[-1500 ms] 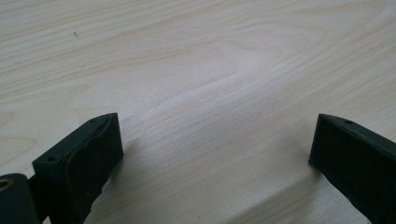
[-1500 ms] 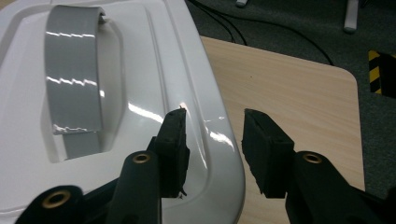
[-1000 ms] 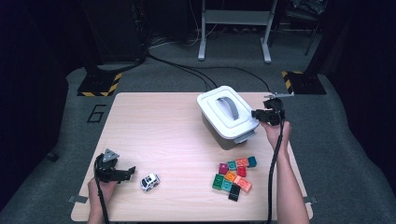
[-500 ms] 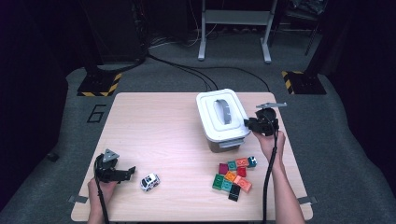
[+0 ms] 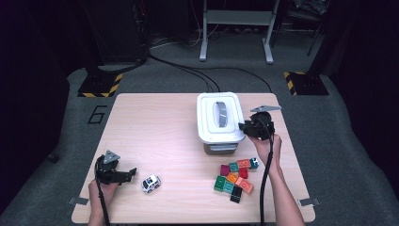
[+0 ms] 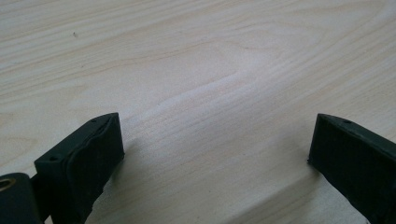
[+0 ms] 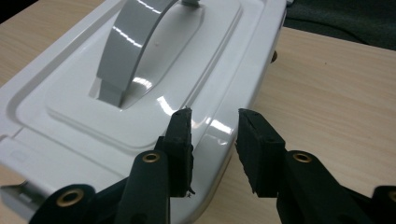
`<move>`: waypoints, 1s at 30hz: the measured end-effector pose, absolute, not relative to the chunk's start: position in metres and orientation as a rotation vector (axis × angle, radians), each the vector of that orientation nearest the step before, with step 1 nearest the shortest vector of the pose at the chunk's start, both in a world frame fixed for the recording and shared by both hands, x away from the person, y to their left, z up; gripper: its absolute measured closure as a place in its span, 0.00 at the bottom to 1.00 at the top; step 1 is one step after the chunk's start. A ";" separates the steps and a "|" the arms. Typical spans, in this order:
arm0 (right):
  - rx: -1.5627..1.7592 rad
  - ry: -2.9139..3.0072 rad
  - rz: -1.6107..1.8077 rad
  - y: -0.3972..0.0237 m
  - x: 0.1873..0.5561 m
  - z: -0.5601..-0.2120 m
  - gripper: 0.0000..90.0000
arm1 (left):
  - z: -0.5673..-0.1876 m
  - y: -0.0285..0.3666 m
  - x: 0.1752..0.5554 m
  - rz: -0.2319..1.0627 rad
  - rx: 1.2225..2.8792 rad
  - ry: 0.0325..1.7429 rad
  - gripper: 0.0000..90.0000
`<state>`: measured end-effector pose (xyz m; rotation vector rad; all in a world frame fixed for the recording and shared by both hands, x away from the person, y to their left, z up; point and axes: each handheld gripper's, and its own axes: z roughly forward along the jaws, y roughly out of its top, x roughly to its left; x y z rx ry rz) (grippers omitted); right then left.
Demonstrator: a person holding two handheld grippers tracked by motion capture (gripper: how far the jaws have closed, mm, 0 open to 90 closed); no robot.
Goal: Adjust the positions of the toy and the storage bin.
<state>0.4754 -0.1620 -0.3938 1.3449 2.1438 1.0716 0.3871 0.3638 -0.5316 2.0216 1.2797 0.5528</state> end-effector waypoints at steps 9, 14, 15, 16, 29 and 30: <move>1.365 2.126 1.078 -0.161 0.507 -0.387 0.72 | -0.532 0.364 0.387 0.552 2.023 1.279 0.03; 1.383 2.157 1.054 -0.159 0.510 -0.391 0.74 | -0.532 0.364 0.387 0.553 2.023 1.279 0.03; 1.381 2.152 1.049 -0.158 0.509 -0.392 0.74 | -0.532 0.364 0.387 0.553 2.023 1.279 0.03; 1.375 2.147 1.043 -0.157 0.508 -0.394 0.74 | -0.532 0.364 0.387 0.553 2.024 1.279 0.03; 1.343 2.183 1.056 -0.152 0.480 -0.395 0.72 | -0.532 0.364 0.387 0.553 2.021 1.280 0.03; 1.333 2.186 1.063 -0.150 0.478 -0.395 0.72 | -0.532 0.364 0.387 0.553 2.021 1.280 0.03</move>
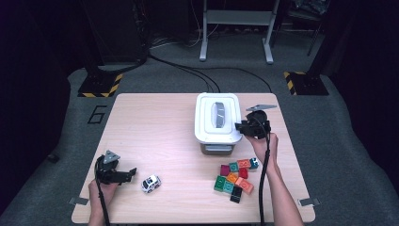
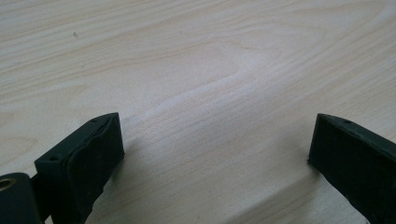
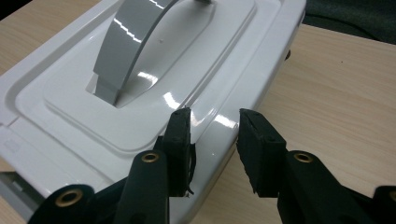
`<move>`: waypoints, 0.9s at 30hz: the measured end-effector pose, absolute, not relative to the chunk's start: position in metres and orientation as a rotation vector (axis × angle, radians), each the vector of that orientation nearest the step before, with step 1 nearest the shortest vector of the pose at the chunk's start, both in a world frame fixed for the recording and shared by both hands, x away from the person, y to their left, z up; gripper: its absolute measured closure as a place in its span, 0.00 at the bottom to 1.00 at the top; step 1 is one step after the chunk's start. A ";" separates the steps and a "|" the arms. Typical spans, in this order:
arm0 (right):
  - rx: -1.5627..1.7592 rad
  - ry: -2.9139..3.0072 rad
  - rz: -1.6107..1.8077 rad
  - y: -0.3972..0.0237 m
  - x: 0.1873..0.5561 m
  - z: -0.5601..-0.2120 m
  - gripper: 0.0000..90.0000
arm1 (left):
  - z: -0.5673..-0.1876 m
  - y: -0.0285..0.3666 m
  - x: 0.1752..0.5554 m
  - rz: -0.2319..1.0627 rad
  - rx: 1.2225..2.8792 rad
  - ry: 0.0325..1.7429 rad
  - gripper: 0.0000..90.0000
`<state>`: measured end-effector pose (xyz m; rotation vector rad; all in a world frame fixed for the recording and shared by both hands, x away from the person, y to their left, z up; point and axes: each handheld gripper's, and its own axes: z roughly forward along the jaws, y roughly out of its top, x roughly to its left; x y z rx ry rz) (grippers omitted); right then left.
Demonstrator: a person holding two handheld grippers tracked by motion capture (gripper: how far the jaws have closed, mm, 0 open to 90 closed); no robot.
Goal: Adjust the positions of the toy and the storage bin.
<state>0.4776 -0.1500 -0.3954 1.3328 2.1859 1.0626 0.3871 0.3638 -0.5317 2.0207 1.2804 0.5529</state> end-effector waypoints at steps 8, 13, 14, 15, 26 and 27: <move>1.278 2.223 1.079 -0.131 0.464 -0.394 0.71 | -0.532 0.364 0.387 0.553 2.022 1.280 0.03; 1.232 2.251 1.087 -0.117 0.461 -0.391 0.75 | -0.532 0.364 0.387 0.553 2.022 1.280 0.03; 1.225 2.269 1.104 -0.114 0.461 -0.390 0.75 | -0.532 0.364 0.387 0.553 2.022 1.280 0.03; 1.207 2.280 1.107 -0.111 0.460 -0.390 0.75 | -0.532 0.364 0.387 0.553 2.022 1.280 0.03; 1.188 2.260 1.100 -0.111 0.459 -0.390 0.58 | -0.532 0.364 0.387 0.552 2.022 1.279 0.03; 1.203 2.247 1.101 -0.114 0.458 -0.390 0.55 | -0.531 0.364 0.387 0.548 2.025 1.278 0.03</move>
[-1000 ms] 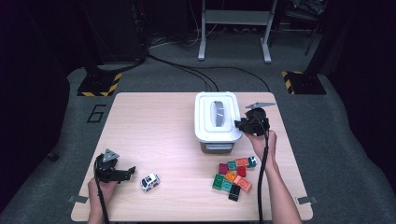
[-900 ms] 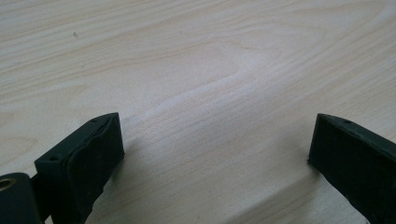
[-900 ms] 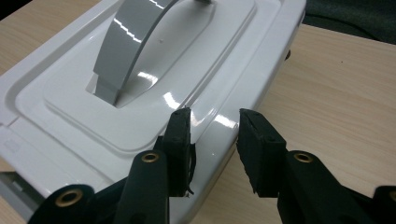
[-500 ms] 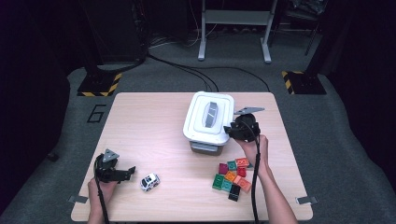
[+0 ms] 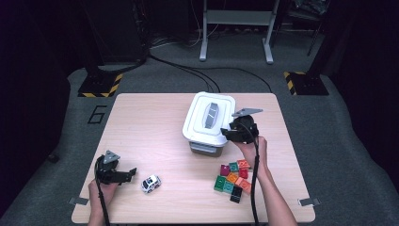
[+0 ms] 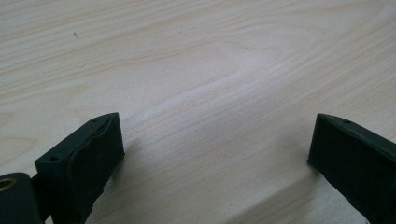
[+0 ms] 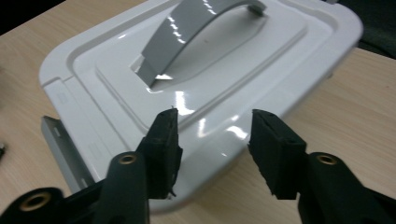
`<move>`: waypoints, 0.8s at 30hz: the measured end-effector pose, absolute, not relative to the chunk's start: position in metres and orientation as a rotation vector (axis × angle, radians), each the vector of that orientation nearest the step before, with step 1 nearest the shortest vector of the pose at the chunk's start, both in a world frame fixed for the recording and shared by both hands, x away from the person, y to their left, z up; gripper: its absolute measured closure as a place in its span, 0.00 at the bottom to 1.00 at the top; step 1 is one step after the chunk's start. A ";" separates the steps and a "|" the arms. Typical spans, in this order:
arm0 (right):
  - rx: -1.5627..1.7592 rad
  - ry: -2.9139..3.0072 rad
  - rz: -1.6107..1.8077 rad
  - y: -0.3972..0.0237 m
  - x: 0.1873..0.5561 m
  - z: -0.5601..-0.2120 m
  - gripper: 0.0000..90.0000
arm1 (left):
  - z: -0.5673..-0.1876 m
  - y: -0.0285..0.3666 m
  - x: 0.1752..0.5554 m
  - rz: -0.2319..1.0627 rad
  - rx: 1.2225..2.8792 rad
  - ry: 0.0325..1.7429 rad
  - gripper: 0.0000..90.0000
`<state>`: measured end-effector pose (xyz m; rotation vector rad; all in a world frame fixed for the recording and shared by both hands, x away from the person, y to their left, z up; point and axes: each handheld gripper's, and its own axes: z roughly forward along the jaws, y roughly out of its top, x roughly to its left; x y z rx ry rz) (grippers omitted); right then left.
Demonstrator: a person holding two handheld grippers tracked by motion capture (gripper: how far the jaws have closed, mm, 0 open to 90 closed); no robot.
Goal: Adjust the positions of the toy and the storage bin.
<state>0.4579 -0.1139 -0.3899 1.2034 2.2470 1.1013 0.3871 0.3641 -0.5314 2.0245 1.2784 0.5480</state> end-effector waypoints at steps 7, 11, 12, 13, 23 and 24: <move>1.293 2.145 1.111 -0.160 0.446 -0.398 0.34 | -0.531 0.365 0.387 0.534 2.032 1.278 0.04; 1.346 2.096 1.083 -0.194 0.437 -0.416 0.26 | -0.531 0.365 0.388 0.537 2.027 1.272 0.04; 1.355 2.090 1.068 -0.200 0.436 -0.420 0.25 | -0.531 0.365 0.388 0.537 2.027 1.272 0.04; 1.371 2.080 1.058 -0.209 0.433 -0.428 0.24 | -0.531 0.365 0.388 0.538 2.027 1.271 0.04; 1.511 2.023 0.960 -0.271 0.421 -0.488 0.15 | -0.531 0.364 0.388 0.541 2.016 1.290 0.04; 1.514 2.027 0.953 -0.275 0.420 -0.493 0.14 | -0.530 0.364 0.388 0.540 2.021 1.297 0.04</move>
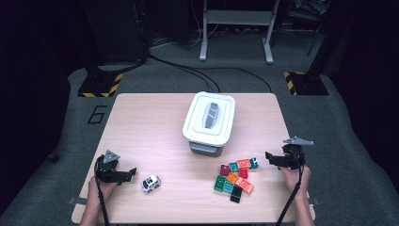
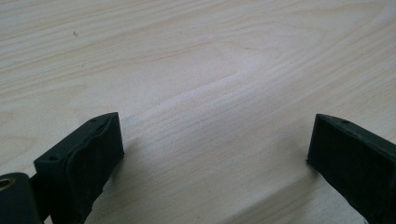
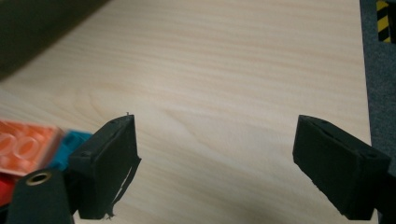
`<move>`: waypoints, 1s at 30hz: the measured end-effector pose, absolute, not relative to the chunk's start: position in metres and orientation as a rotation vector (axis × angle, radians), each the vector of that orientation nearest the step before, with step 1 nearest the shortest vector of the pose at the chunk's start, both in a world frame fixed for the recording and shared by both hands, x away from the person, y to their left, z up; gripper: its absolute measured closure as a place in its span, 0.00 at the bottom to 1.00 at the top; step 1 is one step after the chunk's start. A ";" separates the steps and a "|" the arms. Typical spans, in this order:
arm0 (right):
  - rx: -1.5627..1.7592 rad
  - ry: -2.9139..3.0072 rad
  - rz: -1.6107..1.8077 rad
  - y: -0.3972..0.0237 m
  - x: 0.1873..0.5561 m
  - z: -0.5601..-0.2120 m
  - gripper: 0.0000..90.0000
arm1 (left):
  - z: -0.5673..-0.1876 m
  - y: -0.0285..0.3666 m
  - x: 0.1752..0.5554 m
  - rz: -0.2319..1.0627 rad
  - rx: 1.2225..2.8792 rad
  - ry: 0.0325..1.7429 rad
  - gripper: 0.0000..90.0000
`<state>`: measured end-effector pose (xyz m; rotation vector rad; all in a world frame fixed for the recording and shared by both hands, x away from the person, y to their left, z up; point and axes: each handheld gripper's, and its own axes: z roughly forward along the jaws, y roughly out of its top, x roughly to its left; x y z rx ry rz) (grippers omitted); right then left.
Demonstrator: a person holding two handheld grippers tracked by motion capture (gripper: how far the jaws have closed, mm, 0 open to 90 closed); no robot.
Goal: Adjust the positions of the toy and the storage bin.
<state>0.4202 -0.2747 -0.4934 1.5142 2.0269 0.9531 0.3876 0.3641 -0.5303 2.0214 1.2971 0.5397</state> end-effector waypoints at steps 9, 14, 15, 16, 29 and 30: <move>1.482 2.067 0.935 -0.285 0.415 -0.517 0.02 | -0.512 0.365 0.393 0.465 1.959 1.326 0.00; 1.474 2.101 0.921 -0.281 0.417 -0.526 0.00 | -0.492 0.361 0.397 0.439 1.922 1.290 0.02; 1.474 2.106 0.911 -0.280 0.418 -0.526 0.00 | -0.488 0.359 0.398 0.437 1.919 1.285 0.02; 1.465 2.109 0.914 -0.280 0.418 -0.526 0.00 | -0.483 0.357 0.399 0.433 1.917 1.275 0.02; 1.477 2.078 0.867 -0.278 0.416 -0.528 0.00 | -0.431 0.306 0.421 0.457 1.936 1.204 0.00; 1.488 2.068 0.873 -0.278 0.416 -0.528 0.00 | -0.428 0.302 0.422 0.459 1.940 1.196 0.00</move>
